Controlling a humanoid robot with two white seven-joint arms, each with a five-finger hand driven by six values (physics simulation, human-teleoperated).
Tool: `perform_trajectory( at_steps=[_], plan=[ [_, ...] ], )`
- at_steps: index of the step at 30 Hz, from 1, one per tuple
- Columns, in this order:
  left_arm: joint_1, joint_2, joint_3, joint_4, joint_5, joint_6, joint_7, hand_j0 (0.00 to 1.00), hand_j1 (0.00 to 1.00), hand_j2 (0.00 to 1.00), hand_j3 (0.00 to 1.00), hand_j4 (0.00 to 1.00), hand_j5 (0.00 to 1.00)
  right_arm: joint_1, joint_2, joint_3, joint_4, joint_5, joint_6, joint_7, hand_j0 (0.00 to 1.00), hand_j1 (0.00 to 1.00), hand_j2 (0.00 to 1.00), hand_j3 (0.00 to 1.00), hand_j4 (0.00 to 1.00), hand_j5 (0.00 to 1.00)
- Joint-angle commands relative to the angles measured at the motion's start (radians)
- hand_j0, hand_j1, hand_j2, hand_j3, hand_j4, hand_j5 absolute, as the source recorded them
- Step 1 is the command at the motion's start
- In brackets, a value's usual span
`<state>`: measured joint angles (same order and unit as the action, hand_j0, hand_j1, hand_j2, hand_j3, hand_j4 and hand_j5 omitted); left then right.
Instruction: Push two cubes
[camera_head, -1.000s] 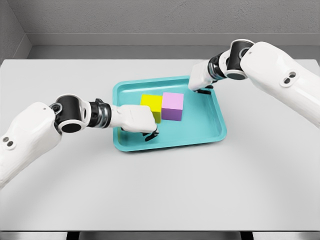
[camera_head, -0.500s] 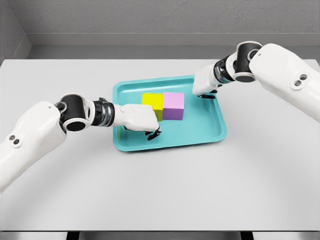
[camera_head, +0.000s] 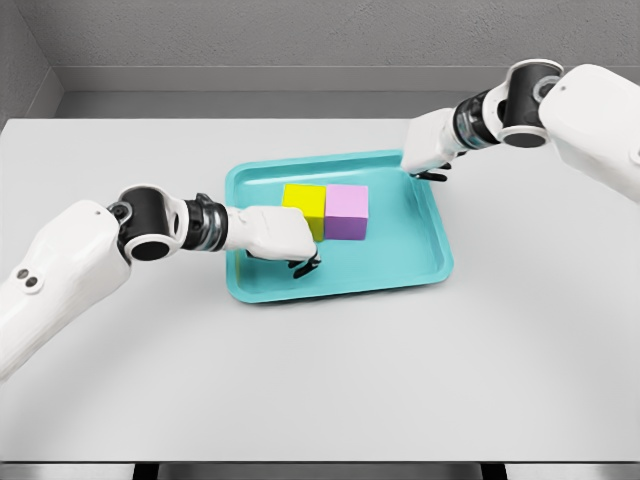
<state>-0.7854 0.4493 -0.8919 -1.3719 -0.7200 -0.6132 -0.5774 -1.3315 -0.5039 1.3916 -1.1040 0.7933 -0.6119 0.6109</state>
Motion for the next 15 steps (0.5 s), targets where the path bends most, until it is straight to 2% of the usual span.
perform_trajectory(
  at_steps=[1,9,15],
  plan=[
    [0.0,0.0,0.002,0.0,0.004,0.002,-0.001,0.28,0.28,0.28,0.28,0.28,0.28,0.0,-0.008,0.001,-0.004,-0.002,0.001,0.0,0.17,0.17,0.17,0.17,0.17,0.17],
    [0.003,-0.004,-0.001,-0.016,0.005,0.002,0.001,0.28,0.28,0.28,0.28,0.28,0.28,0.005,-0.021,0.001,-0.027,-0.003,0.001,0.0,0.18,0.18,0.18,0.18,0.18,0.18],
    [0.014,0.005,0.001,-0.067,0.014,0.002,0.001,0.28,0.28,0.28,0.28,0.28,0.28,0.005,-0.051,0.004,-0.046,-0.003,0.001,0.0,0.19,0.19,0.19,0.19,0.19,0.19]
  ],
)
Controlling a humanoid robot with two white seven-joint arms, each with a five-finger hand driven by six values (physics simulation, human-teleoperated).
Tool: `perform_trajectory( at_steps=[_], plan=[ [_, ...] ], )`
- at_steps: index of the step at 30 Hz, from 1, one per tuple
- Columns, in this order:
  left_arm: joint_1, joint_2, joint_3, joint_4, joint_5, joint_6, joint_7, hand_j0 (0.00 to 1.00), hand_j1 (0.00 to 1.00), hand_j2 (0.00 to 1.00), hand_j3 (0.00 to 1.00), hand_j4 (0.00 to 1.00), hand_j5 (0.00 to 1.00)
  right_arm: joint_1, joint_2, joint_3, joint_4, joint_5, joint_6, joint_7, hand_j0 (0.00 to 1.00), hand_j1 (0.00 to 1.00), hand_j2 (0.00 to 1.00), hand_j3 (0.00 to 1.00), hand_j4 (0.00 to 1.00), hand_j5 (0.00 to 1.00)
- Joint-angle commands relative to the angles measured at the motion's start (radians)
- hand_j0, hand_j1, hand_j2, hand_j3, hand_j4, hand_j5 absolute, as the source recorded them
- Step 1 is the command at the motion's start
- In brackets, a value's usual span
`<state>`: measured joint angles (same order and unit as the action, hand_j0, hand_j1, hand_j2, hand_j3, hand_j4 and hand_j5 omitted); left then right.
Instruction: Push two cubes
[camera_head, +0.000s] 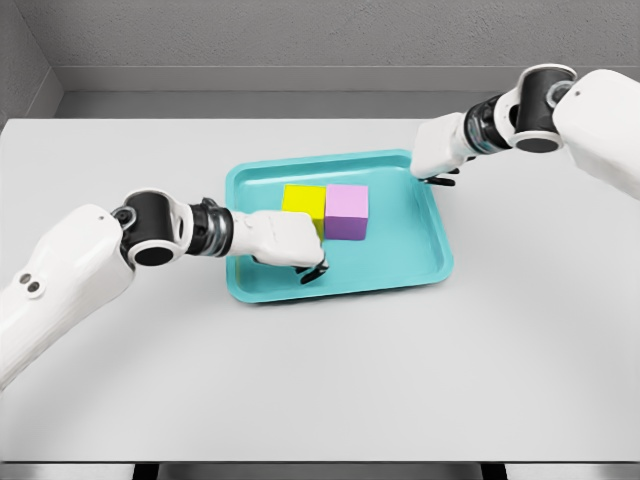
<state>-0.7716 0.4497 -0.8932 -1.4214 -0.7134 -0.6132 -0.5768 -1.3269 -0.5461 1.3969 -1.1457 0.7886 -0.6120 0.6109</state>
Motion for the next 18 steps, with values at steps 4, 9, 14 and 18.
perform_trajectory(
  at_steps=[4,9,14,18],
  plan=[
    [0.0,0.026,0.002,-0.073,0.037,0.002,0.002,0.28,0.28,0.28,0.28,0.28,0.28,-0.003,-0.029,-0.004,-0.005,0.001,0.001,0.0,0.2,0.2,0.2,0.2,0.2,0.2],
    [-0.002,0.103,0.007,-0.169,0.094,0.002,0.002,0.28,0.28,0.28,0.28,0.28,0.28,-0.008,-0.074,-0.016,-0.011,0.0,0.001,0.0,0.22,0.22,0.22,0.22,0.22,0.22],
    [0.0,0.225,0.019,-0.226,0.135,0.002,0.002,0.28,0.28,0.28,0.28,0.28,0.28,-0.008,-0.143,-0.039,-0.045,-0.098,0.001,0.0,0.22,0.22,0.22,0.22,0.22,0.22],
    [-0.012,0.247,0.033,-0.14,0.127,0.002,0.0,0.28,0.28,0.28,0.28,0.28,0.28,-0.002,-0.16,-0.052,-0.051,-0.141,0.001,0.0,0.22,0.22,0.22,0.22,0.22,0.22]
  ],
)
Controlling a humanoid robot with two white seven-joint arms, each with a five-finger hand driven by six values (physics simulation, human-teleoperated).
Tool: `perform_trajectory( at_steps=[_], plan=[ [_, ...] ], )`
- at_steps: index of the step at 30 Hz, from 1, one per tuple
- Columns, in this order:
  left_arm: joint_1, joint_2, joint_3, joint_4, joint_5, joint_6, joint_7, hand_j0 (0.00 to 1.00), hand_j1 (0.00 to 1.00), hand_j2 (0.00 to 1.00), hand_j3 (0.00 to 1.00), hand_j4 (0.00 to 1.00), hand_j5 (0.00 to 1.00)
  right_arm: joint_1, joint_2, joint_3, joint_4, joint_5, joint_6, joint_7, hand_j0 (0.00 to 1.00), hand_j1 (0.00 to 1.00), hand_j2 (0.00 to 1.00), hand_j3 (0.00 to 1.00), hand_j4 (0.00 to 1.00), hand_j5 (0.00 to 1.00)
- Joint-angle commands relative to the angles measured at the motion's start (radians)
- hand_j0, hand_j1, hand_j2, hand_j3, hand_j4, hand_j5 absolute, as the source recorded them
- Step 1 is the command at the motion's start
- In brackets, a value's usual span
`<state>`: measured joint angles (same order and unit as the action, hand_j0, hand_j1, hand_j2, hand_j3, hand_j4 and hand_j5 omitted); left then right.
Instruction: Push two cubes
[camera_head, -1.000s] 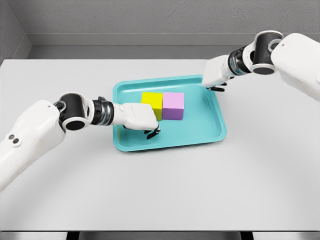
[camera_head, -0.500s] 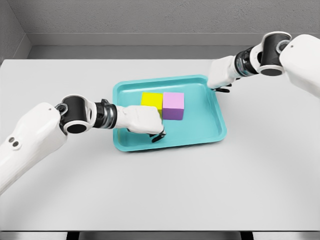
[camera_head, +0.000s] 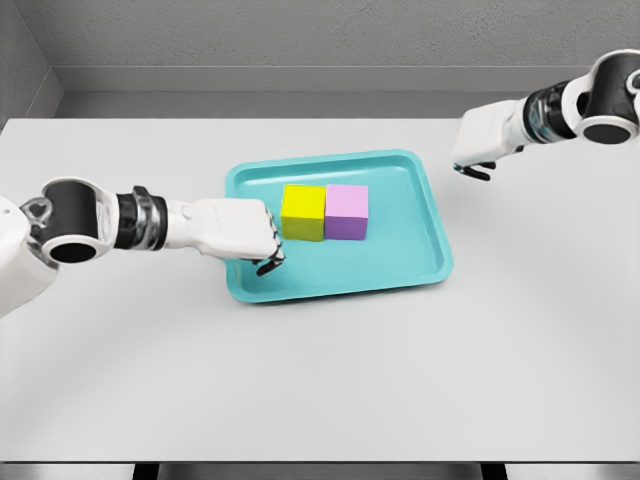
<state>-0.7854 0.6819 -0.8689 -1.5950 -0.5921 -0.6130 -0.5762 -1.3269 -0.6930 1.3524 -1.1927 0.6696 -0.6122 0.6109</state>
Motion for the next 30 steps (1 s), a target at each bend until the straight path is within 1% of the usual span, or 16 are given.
perform_trajectory(
  at_steps=[1,3,5,6,7,9,11,14,16,17,18,20,23,27,28,30],
  plan=[
    [0.0,-0.012,0.008,0.055,0.002,0.002,-0.001,0.28,0.28,0.28,0.28,0.28,0.28,0.0,-0.014,-0.007,-0.004,-0.024,0.001,0.0,0.22,0.22,0.22,0.22,0.22,0.22],
    [-0.003,-0.032,0.007,0.104,-0.003,0.002,-0.004,0.28,0.28,0.28,0.28,0.28,0.28,0.005,-0.016,-0.007,-0.008,-0.03,0.001,0.0,0.22,0.22,0.22,0.22,0.22,0.22],
    [-0.003,-0.033,0.007,0.13,-0.003,0.002,-0.004,0.28,0.28,0.28,0.28,0.28,0.28,0.009,-0.04,-0.006,-0.041,-0.051,0.001,0.0,0.22,0.22,0.22,0.22,0.22,0.22],
    [-0.003,-0.07,0.005,0.158,-0.006,0.002,-0.007,0.29,0.29,0.29,0.29,0.29,0.29,0.011,-0.045,-0.004,-0.048,-0.061,0.001,0.0,0.22,0.22,0.22,0.22,0.22,0.22],
    [-0.011,-0.088,0.005,0.176,-0.02,0.002,-0.007,0.28,0.28,0.28,0.28,0.28,0.28,0.011,-0.045,-0.004,-0.048,-0.085,0.001,0.0,0.22,0.22,0.22,0.22,0.22,0.22],
    [-0.023,-0.09,0.007,0.204,-0.02,0.002,-0.005,0.28,0.28,0.28,0.28,0.28,0.28,0.011,-0.056,-0.006,-0.045,-0.145,0.001,0.0,0.22,0.22,0.22,0.22,0.22,0.22],
    [-0.031,-0.113,0.008,0.234,-0.022,0.002,-0.007,0.28,0.28,0.28,0.28,0.28,0.28,0.012,-0.057,-0.006,-0.047,-0.169,0.001,0.0,0.22,0.22,0.22,0.22,0.22,0.22],
    [-0.04,-0.114,0.008,0.251,-0.022,0.002,-0.005,0.28,0.28,0.28,0.28,0.28,0.28,0.026,-0.059,-0.01,-0.045,-0.185,0.001,-0.002,0.22,0.22,0.22,0.22,0.22,0.22],
    [-0.051,-0.116,0.008,0.26,-0.02,0.002,-0.005,0.28,0.28,0.28,0.28,0.28,0.28,0.054,-0.08,-0.019,-0.042,-0.239,0.001,-0.003,0.22,0.22,0.22,0.22,0.22,0.22],
    [-0.057,-0.116,0.01,0.262,-0.02,0.002,-0.005,0.28,0.28,0.28,0.28,0.28,0.28,0.055,-0.082,-0.019,-0.042,-0.242,0.001,-0.013,0.22,0.22,0.22,0.22,0.22,0.22],
    [-0.057,-0.113,0.01,0.262,-0.02,0.002,-0.005,0.28,0.28,0.28,0.28,0.28,0.28,0.055,-0.082,-0.016,-0.038,-0.242,0.001,-0.059,0.23,0.23,0.23,0.23,0.23,0.23],
    [-0.058,-0.113,0.01,0.262,-0.018,0.002,-0.005,0.28,0.28,0.28,0.28,0.28,0.28,0.055,-0.08,-0.016,-0.036,-0.242,0.001,-0.051,0.18,0.18,0.18,0.18,0.18,0.18],
    [-0.058,-0.117,0.022,0.262,-0.017,0.002,-0.005,0.28,0.28,0.28,0.28,0.28,0.28,0.055,-0.083,-0.016,-0.036,-0.242,0.001,-0.057,0.16,0.16,0.16,0.16,0.16,0.16],
    [-0.06,-0.117,0.024,0.283,-0.018,0.002,-0.005,0.28,0.28,0.28,0.28,0.28,0.28,0.057,-0.108,-0.018,-0.038,-0.242,0.001,-0.065,0.17,0.17,0.17,0.17,0.17,0.17],
    [-0.06,-0.12,0.025,0.29,-0.018,0.002,-0.005,0.28,0.28,0.28,0.28,0.28,0.28,0.057,-0.109,-0.016,-0.039,-0.242,0.001,-0.063,0.19,0.19,0.19,0.19,0.19,0.19],
    [-0.06,-0.143,0.025,0.293,-0.018,0.002,-0.005,0.28,0.28,0.28,0.28,0.28,0.28,0.058,-0.132,-0.018,-0.042,-0.242,0.001,-0.063,0.2,0.2,0.2,0.2,0.2,0.2]
  ],
)
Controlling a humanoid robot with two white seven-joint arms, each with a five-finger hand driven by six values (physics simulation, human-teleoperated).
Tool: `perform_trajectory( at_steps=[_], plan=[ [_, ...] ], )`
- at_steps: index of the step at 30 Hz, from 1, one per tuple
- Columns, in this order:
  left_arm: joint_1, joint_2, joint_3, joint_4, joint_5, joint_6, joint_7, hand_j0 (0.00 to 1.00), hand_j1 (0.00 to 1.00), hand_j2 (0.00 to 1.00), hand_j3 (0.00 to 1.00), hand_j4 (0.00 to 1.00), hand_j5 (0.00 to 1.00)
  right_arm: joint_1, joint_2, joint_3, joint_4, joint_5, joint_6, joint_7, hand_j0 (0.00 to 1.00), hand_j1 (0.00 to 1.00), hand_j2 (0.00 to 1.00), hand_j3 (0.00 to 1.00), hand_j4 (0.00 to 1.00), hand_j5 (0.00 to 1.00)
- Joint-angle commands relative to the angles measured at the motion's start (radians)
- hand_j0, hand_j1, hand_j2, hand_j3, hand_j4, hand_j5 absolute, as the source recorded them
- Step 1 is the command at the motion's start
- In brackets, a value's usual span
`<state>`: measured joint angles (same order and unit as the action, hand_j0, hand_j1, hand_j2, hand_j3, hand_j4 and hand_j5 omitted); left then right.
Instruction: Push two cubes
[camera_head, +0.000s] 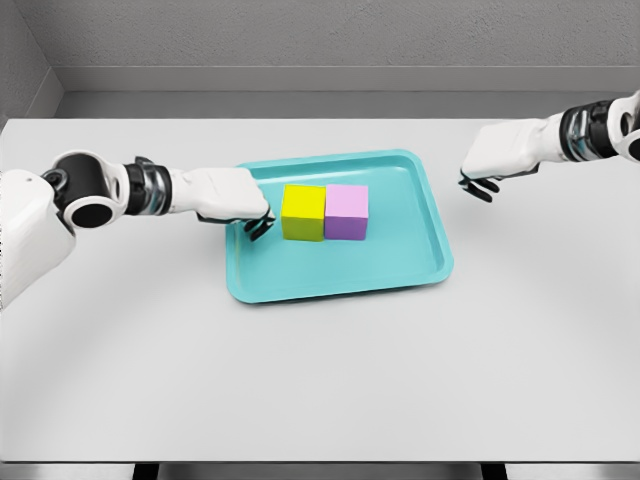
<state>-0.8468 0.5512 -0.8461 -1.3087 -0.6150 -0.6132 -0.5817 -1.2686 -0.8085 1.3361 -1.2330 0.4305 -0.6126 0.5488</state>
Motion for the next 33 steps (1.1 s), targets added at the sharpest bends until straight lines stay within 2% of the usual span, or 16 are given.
perform_trajectory(
  at_steps=[1,4,6,8,10,11,12,13,17,20,26,28,30,33],
  plan=[
    [0.002,-0.019,0.001,0.008,0.003,0.002,0.0,0.28,0.28,0.28,0.28,0.28,0.28,0.0,-0.017,-0.002,0.0,-0.003,0.002,-0.001,0.2,0.2,0.2,0.2,0.2,0.2],
    [-0.005,-0.024,0.001,0.037,0.004,0.002,0.0,0.28,0.28,0.28,0.28,0.28,0.28,0.015,-0.02,-0.011,0.001,-0.004,0.002,-0.004,0.2,0.2,0.2,0.2,0.2,0.2],
    [-0.006,-0.024,0.001,0.045,0.004,0.002,0.0,0.28,0.28,0.28,0.28,0.28,0.28,0.02,-0.012,-0.006,0.001,-0.003,0.002,-0.001,0.24,0.24,0.24,0.24,0.24,0.24],
    [-0.006,-0.025,0.001,0.046,0.006,0.002,0.0,0.28,0.28,0.28,0.28,0.28,0.28,0.018,-0.017,-0.009,0.001,-0.003,0.002,-0.001,0.2,0.2,0.2,0.2,0.2,0.2],
    [-0.014,-0.024,0.002,0.065,0.006,0.002,0.0,0.28,0.28,0.28,0.28,0.28,0.28,0.02,-0.017,-0.008,0.0,-0.003,0.002,0.0,0.23,0.23,0.23,0.23,0.23,0.23],
    [-0.014,-0.027,0.002,0.074,0.004,0.002,0.0,0.28,0.28,0.28,0.28,0.28,0.28,0.02,-0.037,-0.009,-0.002,-0.003,0.002,0.0,0.3,0.3,0.3,0.3,0.3,0.3],
    [-0.014,-0.028,0.002,0.072,0.004,0.002,0.0,0.28,0.28,0.28,0.28,0.28,0.28,0.02,-0.047,-0.017,-0.002,-0.003,0.002,-0.001,0.78,0.78,0.78,0.78,0.78,0.78],
    [-0.014,-0.028,0.002,0.072,0.006,0.002,0.0,0.28,0.28,0.28,0.28,0.28,0.28,0.02,-0.047,-0.034,-0.002,-0.003,0.002,-0.001,1.0,1.0,1.0,1.0,1.0,1.0],
    [-0.014,-0.042,0.001,0.069,0.006,0.002,0.0,0.28,0.28,0.28,0.28,0.28,0.28,0.023,-0.044,-0.075,0.007,-0.003,0.002,0.0,1.0,1.0,1.0,1.0,1.0,1.0],
    [-0.014,-0.05,0.001,0.066,0.008,0.002,0.0,0.28,0.28,0.28,0.28,0.28,0.28,0.187,-0.043,-0.287,0.017,-0.003,0.002,0.0,1.0,1.0,1.0,1.0,1.0,1.0],
    [-0.014,-0.05,-0.001,0.066,0.008,0.002,0.0,0.28,0.28,0.28,0.28,0.28,0.28,0.213,-0.052,-0.359,0.02,-0.001,0.002,0.0,1.0,1.0,1.0,1.0,1.0,1.0],
    [-0.012,-0.05,-0.001,0.066,0.009,0.002,0.0,0.28,0.28,0.28,0.28,0.28,0.28,0.216,-0.051,-0.374,0.035,-0.001,0.002,0.006,1.0,1.0,1.0,1.0,1.0,1.0],
    [-0.012,-0.05,0.001,0.066,0.009,0.002,0.0,0.28,0.28,0.28,0.28,0.28,0.28,0.216,-0.051,-0.374,0.089,-0.001,0.002,0.008,1.0,1.0,1.0,1.0,1.0,1.0],
    [-0.012,-0.06,0.001,0.066,0.009,0.002,0.002,0.28,0.28,0.28,0.28,0.28,0.28,0.216,-0.051,-0.391,0.09,-0.001,0.002,0.01,1.0,1.0,1.0,1.0,1.0,1.0]
  ],
)
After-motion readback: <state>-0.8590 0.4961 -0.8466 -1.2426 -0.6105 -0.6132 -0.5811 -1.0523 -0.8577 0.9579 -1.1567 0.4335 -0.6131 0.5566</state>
